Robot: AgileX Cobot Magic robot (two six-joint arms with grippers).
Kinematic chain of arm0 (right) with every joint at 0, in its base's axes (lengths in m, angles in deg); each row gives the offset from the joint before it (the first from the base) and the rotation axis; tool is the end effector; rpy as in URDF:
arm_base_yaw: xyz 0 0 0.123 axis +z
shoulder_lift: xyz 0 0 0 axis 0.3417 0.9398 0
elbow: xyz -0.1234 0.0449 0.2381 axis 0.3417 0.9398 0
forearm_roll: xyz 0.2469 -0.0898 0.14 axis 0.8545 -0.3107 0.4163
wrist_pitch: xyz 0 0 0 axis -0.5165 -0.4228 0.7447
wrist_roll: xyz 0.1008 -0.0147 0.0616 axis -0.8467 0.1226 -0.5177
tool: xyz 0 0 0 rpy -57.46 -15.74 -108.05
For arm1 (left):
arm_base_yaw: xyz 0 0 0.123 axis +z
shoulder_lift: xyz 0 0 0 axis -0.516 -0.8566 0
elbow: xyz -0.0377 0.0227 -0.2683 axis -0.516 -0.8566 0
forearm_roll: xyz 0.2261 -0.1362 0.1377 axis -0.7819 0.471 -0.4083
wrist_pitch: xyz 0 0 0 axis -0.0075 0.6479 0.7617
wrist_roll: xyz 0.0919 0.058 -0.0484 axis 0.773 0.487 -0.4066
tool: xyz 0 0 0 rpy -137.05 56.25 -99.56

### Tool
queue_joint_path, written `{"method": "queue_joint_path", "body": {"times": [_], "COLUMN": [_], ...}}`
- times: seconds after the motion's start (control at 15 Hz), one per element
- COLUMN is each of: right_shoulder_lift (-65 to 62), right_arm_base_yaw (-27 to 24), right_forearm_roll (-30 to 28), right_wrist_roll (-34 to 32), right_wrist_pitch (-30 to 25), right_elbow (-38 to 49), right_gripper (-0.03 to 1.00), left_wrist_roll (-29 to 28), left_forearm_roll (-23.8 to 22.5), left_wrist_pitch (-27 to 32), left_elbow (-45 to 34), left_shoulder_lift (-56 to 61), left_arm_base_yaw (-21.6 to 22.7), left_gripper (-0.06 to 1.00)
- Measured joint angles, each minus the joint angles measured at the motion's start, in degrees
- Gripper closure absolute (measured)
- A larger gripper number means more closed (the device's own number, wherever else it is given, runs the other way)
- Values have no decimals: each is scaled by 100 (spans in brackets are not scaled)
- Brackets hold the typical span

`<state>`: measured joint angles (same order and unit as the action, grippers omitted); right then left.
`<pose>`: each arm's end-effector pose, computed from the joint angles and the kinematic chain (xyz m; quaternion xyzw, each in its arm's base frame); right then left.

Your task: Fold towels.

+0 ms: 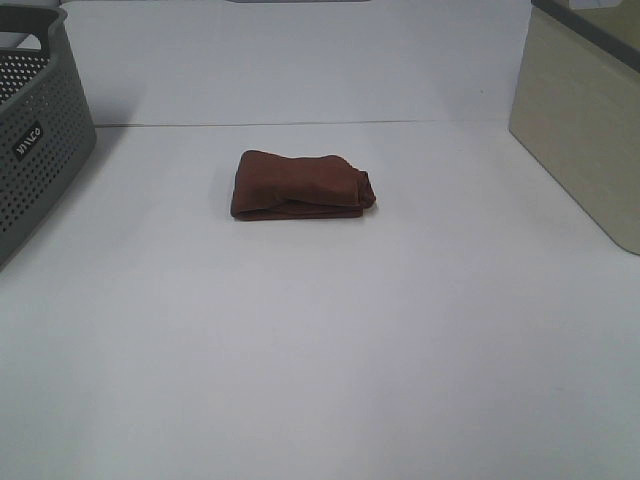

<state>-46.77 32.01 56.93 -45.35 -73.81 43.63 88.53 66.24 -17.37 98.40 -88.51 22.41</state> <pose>0.0874 0.0222 0.2783 -0.1124 0.8748 0.0555 0.4681 0.0691 -0.0281 0.2889 0.1229 0.8387 -0.0893 0.5229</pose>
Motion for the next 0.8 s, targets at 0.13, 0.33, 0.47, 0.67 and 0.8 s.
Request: {"method": "queue_joint_path", "body": {"times": [0.13,0.33,0.47,0.67,0.8], "right_shoulder_lift": [0,0,0,-57,-298], "right_arm_base_yaw": [-138,-579,-791,-791,-791], "right_forearm_roll": [29,92,138,172,189], "right_wrist_roll": [0,0,0,0,0], "right_wrist_pitch": [0,0,0,0,0], "right_elbow": [0,0,0,6,11], "right_gripper": [19,19,19,19,19], "left_wrist_roll": [0,0,0,0,0], "left_forearm_roll": [6,6,6,6,6], "left_wrist_pitch": [0,0,-6,-6,-6], "left_elbow": [0,0,0,0,0], "left_shoulder_lift": [0,0,0,0,0], "left_arm_base_yaw": [430,951,997,997,997], "left_gripper": [26,26,26,26,26]}}
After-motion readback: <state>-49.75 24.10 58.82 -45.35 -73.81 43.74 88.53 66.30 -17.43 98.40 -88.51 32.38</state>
